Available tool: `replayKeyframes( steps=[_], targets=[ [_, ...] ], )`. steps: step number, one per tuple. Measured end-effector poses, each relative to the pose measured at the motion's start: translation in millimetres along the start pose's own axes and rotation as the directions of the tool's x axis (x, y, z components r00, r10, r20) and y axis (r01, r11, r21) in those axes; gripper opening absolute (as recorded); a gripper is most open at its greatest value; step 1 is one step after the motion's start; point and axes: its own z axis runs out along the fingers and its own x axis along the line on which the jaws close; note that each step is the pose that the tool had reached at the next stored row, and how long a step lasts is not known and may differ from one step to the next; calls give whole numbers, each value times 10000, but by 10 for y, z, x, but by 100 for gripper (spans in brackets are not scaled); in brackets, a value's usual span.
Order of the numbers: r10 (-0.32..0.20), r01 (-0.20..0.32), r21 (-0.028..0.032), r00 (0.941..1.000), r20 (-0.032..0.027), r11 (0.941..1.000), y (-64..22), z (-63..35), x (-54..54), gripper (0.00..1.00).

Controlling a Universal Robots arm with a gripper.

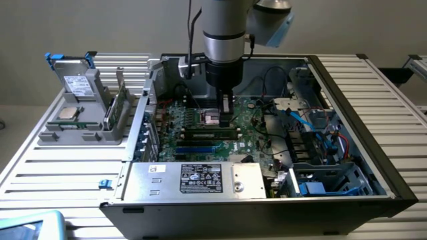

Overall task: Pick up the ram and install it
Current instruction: 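Insert the ram into the slot, then press down the ram until it locks into place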

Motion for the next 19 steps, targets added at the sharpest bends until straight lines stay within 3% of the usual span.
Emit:
replayKeyframes(
  steps=[2, 12, 15, 17, 18, 19],
  targets=[
    [-7, 7, -73, 10000, -4, 10000, -13, -5, 0, 22],
    [-6, 6, -77, 10000, -6, 10000, -13, -7, 0, 22],
    [-6, 6, -77, 10000, -6, 10000, -13, -6, 0, 11],
    [-6, 6, -77, 10000, -6, 10000, -13, -6, 0, 11],
    [-8, 8, -85, 10000, -6, 10000, -19, -5, 0, 11],
    [-13, 13, -142, 10000, -7, 9999, -35, -2, 1, 11]
  ],
)
